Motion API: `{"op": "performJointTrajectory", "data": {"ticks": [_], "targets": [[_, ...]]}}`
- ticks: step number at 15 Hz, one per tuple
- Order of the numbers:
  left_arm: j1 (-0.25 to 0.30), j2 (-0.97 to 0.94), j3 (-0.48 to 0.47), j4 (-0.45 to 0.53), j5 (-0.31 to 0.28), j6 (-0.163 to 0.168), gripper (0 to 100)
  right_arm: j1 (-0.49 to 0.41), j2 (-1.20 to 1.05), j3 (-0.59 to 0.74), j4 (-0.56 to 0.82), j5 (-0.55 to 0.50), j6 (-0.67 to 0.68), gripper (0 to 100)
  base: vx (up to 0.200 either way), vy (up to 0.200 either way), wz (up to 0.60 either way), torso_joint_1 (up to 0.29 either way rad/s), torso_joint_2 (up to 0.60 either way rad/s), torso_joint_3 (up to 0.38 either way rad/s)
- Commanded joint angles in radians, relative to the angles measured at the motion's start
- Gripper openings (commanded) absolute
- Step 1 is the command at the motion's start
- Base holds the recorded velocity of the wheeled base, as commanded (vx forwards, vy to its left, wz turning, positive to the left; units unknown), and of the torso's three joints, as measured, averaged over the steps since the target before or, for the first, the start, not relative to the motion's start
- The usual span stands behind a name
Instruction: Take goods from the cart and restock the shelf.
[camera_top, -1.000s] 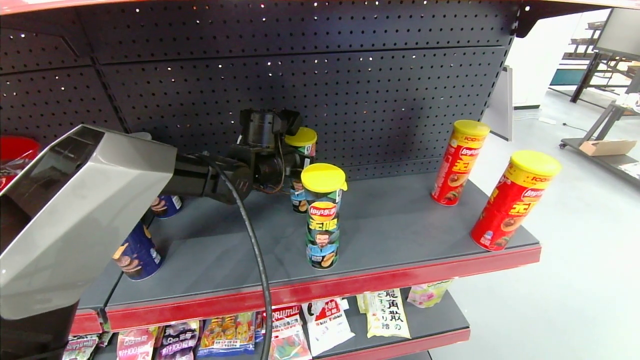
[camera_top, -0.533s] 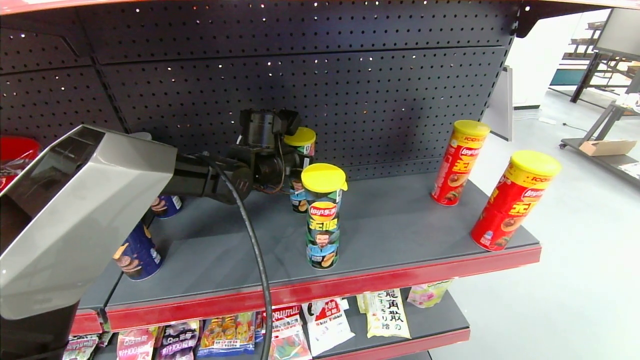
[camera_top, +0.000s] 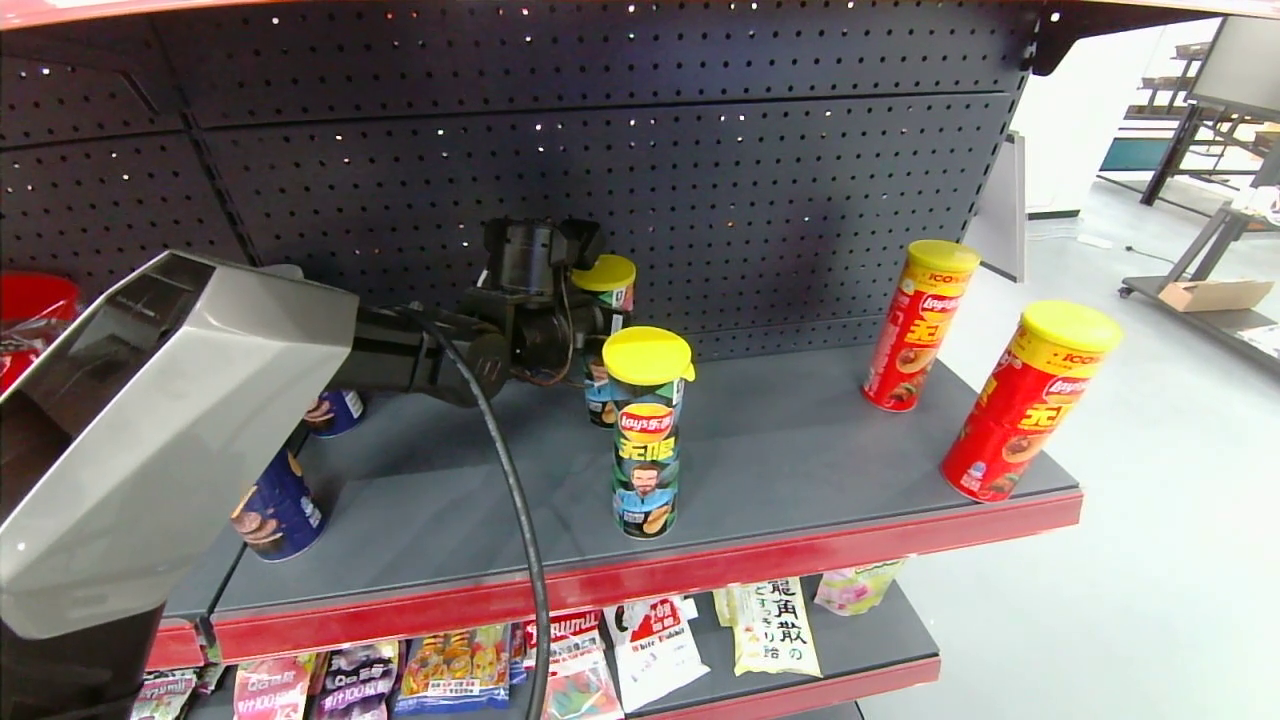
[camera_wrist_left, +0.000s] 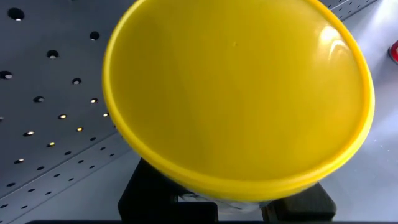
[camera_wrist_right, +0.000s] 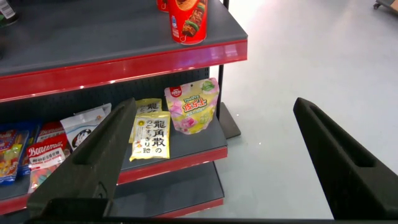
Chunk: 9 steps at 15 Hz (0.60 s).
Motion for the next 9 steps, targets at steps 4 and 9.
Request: {"op": "performJointTrajectory", "data": {"ticks": [4, 9], "targets": [[-0.001, 0.007, -0.013, 0.002, 0.002, -0.003, 0, 0.000, 0.002, 0.000, 0.000, 0.000, 0.000, 100, 0.000, 0.000, 0.00, 0.000, 0.00, 0.000], [-0.001, 0.007, -0.015, 0.031, 0.005, -0.001, 0, 0.000, 0.002, 0.000, 0.000, 0.000, 0.000, 100, 0.000, 0.000, 0.00, 0.000, 0.00, 0.000]]}}
